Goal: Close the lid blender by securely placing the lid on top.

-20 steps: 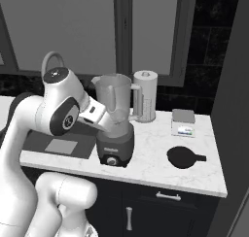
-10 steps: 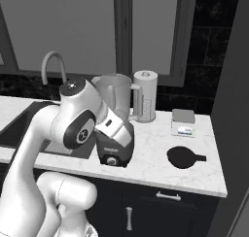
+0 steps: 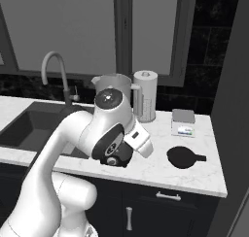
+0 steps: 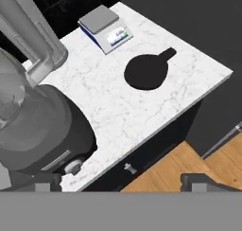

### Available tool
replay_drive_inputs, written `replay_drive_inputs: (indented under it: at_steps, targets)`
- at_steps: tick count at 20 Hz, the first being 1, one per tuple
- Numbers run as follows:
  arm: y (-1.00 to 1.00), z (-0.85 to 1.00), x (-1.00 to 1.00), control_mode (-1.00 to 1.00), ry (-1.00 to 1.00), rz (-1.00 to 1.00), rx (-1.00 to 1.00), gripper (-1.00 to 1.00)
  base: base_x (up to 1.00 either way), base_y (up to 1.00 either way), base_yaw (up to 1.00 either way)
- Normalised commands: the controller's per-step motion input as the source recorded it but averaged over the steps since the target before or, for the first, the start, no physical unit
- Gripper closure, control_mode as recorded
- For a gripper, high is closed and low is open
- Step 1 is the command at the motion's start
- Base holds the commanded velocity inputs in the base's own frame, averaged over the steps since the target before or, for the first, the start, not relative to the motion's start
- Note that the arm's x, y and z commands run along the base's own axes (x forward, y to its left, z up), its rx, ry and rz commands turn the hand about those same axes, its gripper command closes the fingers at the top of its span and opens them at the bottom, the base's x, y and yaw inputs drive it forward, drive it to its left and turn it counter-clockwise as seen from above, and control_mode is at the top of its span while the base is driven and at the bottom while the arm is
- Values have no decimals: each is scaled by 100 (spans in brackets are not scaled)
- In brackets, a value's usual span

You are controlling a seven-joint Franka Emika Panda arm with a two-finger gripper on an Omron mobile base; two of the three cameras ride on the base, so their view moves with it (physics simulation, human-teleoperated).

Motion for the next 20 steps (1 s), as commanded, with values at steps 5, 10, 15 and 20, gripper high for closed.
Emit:
replay_drive_inputs:
  at_steps: [5, 10, 15, 20]
  targets:
    - [-11, -13, 4, -100, 0, -5, 3, -100, 0, 0, 0]
    - [-21, -18, 5, -100, 0, -17, 0, -100, 0, 0, 0]
    - [-30, -16, 6, -100, 0, -18, 0, -100, 0, 0, 0]
    - [-23, -10, 13, -100, 1, -9, 0, -100, 0, 0, 0]
